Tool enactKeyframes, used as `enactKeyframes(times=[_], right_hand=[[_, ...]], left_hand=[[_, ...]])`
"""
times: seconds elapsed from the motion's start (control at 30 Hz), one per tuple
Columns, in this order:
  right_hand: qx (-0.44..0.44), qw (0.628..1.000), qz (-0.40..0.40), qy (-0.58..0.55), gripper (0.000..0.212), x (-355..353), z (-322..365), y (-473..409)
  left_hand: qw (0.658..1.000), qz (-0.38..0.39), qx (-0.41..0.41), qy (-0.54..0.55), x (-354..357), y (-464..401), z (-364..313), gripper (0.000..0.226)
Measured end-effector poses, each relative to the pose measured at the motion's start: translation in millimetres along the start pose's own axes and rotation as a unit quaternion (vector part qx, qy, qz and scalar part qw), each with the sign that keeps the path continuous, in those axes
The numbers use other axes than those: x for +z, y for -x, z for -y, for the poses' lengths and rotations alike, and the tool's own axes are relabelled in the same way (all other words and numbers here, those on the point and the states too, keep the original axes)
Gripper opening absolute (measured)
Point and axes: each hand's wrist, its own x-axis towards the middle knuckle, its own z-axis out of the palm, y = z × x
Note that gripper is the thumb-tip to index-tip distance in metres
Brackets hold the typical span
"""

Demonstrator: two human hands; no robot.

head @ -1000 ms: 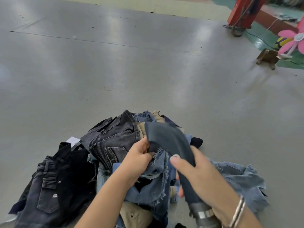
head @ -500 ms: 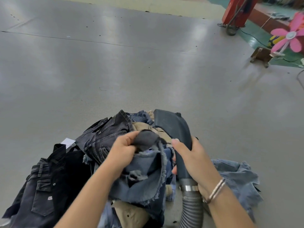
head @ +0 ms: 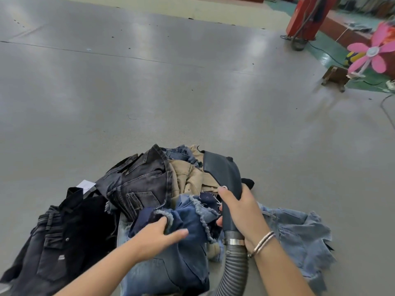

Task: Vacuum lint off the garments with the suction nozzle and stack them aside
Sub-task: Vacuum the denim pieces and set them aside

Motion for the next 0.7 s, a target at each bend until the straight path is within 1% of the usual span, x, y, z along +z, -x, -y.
enactKeyframes(times=[0.03, 0.07, 0.1, 0.13, 0.17, 0.2, 0.23, 0.3, 0.33, 0.4, 0.47, 0.5, 0.53, 0.57, 0.6, 0.63, 0.67, 0.7], right_hand=[[0.0, 1.0, -0.001, -0.006, 0.014, 0.8, 0.5, 1.3], [0.0, 1.0, -0.003, -0.015, 0.013, 1.8, 1.1, 2.8], [-0.003, 1.0, -0.004, -0.021, 0.013, 2.6, 1.4, 4.0], [-0.006, 1.0, -0.004, -0.024, 0.015, 2.8, 1.6, 4.7], [-0.009, 1.0, -0.003, -0.024, 0.016, 1.7, 1.4, 4.9], [-0.01, 1.0, -0.002, -0.029, 0.017, -0.1, 1.1, 5.0], [-0.012, 0.999, -0.002, -0.037, 0.016, -2.4, 1.0, 5.3], [-0.021, 0.998, -0.01, -0.05, 0.014, -7.2, 2.7, 6.5], [-0.027, 0.998, -0.02, -0.059, 0.014, -9.2, 4.6, 7.2], [-0.04, 0.995, -0.043, -0.082, 0.014, -13.0, 8.2, 8.5], [-0.048, 0.991, -0.06, -0.109, 0.015, -17.5, 11.8, 9.9], [-0.054, 0.989, -0.067, -0.119, 0.016, -19.5, 13.6, 10.8], [-0.061, 0.987, -0.073, -0.127, 0.017, -21.0, 14.9, 11.8], [-0.069, 0.986, -0.079, -0.131, 0.018, -22.0, 15.7, 12.9], [-0.077, 0.985, -0.086, -0.13, 0.018, -22.7, 16.1, 13.8], [-0.083, 0.984, -0.093, -0.127, 0.018, -23.6, 16.2, 14.1], [-0.087, 0.983, -0.1, -0.125, 0.017, -24.2, 15.7, 14.1], [-0.088, 0.983, -0.104, -0.123, 0.016, -24.8, 14.8, 13.7]], left_hand=[[0.999, 0.022, -0.018, -0.047, 4.4, -3.9, -2.4, 0.049], [0.997, 0.005, -0.04, -0.069, 5.6, -8.6, -4.6, 0.04], [0.997, -0.024, -0.054, -0.056, 2.1, -12.5, -8.4, 0.035], [0.997, -0.049, -0.059, 0.011, -4.9, -15.8, -10.2, 0.034], [0.991, -0.056, -0.058, 0.111, -15.1, -17.2, -13.9, 0.032], [0.973, -0.054, -0.05, 0.218, -28.8, -16.5, -21.8, 0.025], [0.954, -0.057, -0.036, 0.292, -44.4, -15.0, -32.6, 0.019], [0.923, -0.076, 0.019, 0.378, -76.2, -9.6, -62.0, 0.017], [0.898, -0.094, 0.053, 0.427, -93.3, -7.5, -79.2, 0.019], [0.83, -0.143, 0.123, 0.525, -133.2, -0.2, -113.0, 0.027], [0.776, -0.183, 0.226, 0.559, -175.7, 13.3, -136.7, 0.035], [0.758, -0.196, 0.285, 0.553, -194.1, 21.0, -143.1, 0.036], [0.749, -0.202, 0.325, 0.54, -208.0, 27.5, -145.0, 0.039], [0.755, -0.207, 0.345, 0.517, -215.7, 32.4, -143.0, 0.042], [0.777, -0.232, 0.337, 0.478, -215.4, 34.0, -134.5, 0.044], [0.811, -0.272, 0.303, 0.421, -207.9, 32.1, -120.9, 0.041], [0.854, -0.306, 0.237, 0.349, -194.1, 26.5, -99.2, 0.034], [0.895, -0.32, 0.152, 0.273, -176.9, 18.1, -72.0, 0.028]])
